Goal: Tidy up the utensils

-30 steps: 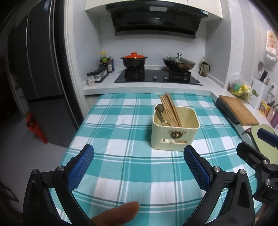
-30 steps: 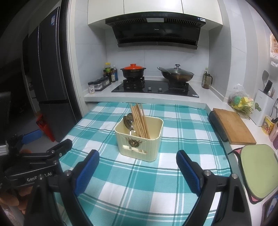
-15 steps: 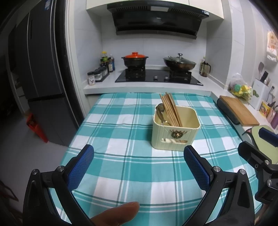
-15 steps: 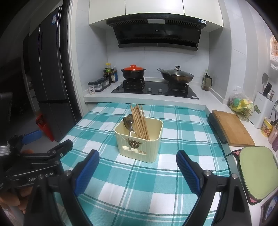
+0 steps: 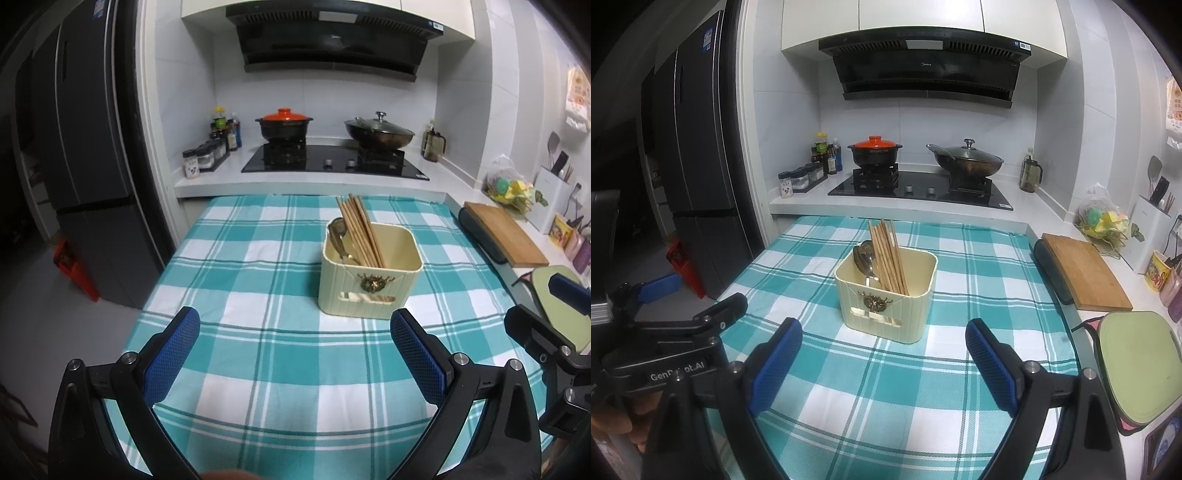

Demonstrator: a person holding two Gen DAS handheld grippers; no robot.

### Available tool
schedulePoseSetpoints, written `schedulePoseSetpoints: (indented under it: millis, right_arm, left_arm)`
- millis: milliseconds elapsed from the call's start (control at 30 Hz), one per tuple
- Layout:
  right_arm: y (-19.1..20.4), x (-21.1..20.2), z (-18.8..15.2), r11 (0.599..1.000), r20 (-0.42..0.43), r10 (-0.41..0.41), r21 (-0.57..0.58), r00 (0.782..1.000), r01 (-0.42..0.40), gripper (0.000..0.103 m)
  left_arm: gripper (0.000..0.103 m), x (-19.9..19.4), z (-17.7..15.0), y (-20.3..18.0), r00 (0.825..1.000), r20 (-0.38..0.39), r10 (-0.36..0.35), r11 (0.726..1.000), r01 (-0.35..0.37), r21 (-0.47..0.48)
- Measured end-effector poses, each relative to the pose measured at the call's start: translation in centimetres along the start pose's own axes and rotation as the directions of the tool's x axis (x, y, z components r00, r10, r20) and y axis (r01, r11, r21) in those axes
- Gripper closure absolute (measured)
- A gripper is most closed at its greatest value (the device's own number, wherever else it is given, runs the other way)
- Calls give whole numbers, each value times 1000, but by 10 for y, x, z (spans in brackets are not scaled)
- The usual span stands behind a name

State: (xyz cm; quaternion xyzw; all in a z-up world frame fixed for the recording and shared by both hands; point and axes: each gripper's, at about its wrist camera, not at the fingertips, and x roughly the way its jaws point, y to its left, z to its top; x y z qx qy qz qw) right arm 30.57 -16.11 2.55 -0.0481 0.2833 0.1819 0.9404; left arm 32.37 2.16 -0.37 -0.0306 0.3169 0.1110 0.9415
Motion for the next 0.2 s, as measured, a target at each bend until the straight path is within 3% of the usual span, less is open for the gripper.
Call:
schedulePoseSetpoints:
  millis: [200]
  right_arm:
    - [-4,-1,-1,1000,-5,-1,3,1000,1,11]
  left_arm:
    - [0,-2,0,1,1000,11,9,1000,-9,-11]
